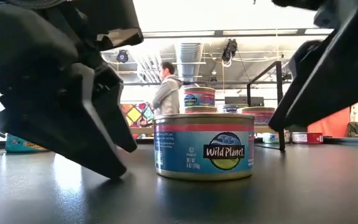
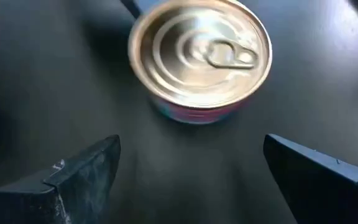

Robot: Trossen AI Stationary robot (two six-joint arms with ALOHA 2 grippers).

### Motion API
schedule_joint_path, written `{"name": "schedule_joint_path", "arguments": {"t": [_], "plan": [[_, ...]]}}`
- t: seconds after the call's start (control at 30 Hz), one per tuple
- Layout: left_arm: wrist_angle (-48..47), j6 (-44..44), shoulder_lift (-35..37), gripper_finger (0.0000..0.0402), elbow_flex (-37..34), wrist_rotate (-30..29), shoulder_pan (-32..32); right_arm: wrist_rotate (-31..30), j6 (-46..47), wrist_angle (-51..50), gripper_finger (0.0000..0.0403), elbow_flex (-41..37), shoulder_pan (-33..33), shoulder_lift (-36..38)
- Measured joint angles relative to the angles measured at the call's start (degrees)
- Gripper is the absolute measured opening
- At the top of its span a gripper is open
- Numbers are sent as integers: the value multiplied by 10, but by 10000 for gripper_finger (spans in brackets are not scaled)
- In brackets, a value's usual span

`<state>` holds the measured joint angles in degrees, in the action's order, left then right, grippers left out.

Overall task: Stack canned seafood by type on shelf
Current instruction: Stack the blue and orange tuna can on the right blue and orange tuna can

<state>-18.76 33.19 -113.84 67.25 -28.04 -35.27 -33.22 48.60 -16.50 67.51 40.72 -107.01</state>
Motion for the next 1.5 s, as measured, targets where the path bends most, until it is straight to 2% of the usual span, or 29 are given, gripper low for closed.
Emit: {"name": "schedule_joint_path", "arguments": {"t": [0.07, 0.27, 0.43, 0.6, 0.73, 0.87, 0.93, 1.03, 1.17, 1.4, 1.5], "plan": [[-8, 0, 3, 362, -1, 1, 2, -38, 8, 4, 386, 4, 16, -11], [-3, -9, 6, 362, -2, 15, 24, -101, 18, 6, 386, 58, 41, -86], [14, -16, 6, 362, -4, 11, 52, -160, 81, 4, 386, 111, 40, -145], [18, -20, 6, 361, -4, 4, 66, -205, 120, -14, 386, 140, 39, -172], [21, -20, 4, 361, -4, -12, 74, -235, 170, -67, 386, 151, 33, -173], [21, -18, 3, 361, -1, -14, 77, -240, 237, -142, 386, 160, 27, -172], [8, -24, 3, 361, 11, 3, 77, -239, 256, -161, 386, 160, 27, -171], [-68, -47, 3, 361, 42, 23, 76, -233, 256, -169, 386, 160, 30, -169], [-157, -105, 4, 361, 62, 16, 82, -220, 245, -167, 386, 161, 34, -168], [-127, -109, 5, 352, 50, 14, 137, -229, 239, -140, 386, 161, 30, -168], [-123, -88, 4, 344, 53, -17, 156, -229, 222, -124, 386, 160, 27, -168]]}}
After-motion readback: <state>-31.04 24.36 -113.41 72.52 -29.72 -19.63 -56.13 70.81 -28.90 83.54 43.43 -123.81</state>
